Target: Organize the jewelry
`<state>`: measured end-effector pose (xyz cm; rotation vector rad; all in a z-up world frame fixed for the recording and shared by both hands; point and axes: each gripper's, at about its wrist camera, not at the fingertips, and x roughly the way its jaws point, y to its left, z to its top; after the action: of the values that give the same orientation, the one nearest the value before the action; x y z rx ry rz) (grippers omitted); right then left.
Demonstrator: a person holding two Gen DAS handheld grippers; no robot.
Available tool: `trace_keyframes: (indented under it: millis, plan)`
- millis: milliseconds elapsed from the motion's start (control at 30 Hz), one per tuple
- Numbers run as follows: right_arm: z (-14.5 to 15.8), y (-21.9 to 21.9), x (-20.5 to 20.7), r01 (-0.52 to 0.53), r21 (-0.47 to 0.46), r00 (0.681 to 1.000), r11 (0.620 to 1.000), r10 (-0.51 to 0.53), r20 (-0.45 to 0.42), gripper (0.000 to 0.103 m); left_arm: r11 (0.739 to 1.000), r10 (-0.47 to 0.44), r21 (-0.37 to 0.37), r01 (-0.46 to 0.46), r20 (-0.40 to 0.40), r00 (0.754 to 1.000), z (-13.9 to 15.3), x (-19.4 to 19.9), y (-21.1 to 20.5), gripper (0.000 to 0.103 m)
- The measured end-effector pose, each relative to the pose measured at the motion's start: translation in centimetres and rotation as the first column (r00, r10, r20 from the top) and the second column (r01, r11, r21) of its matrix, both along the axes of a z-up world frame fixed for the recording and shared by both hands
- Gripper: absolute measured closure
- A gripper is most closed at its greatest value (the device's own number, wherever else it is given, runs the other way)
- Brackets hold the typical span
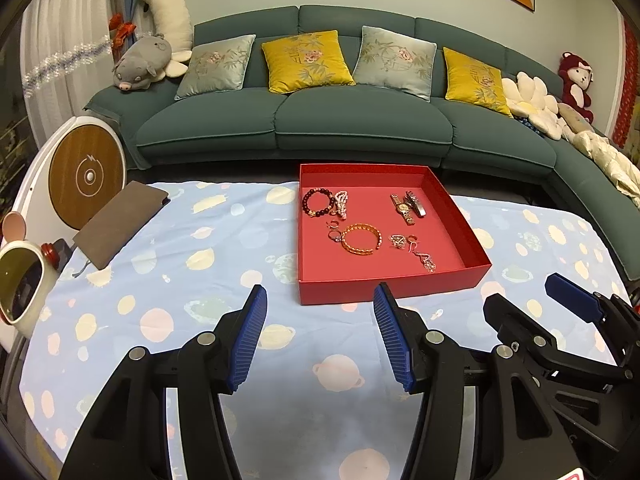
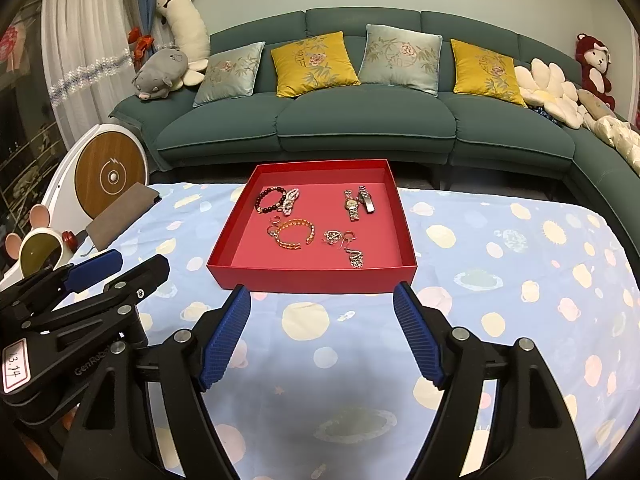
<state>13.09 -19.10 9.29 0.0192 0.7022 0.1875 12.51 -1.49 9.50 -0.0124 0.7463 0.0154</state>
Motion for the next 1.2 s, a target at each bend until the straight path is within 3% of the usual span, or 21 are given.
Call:
trace_keyframes:
  millis: [1200]
  plan:
    - [0.01, 0.13, -0.66, 0.029, -0.037, 0.999, 0.999, -0.028, 0.031, 0.029, 0.999, 0.034, 0.037, -0.035, 0.032, 0.999, 0.21, -0.44, -0.57, 0.050]
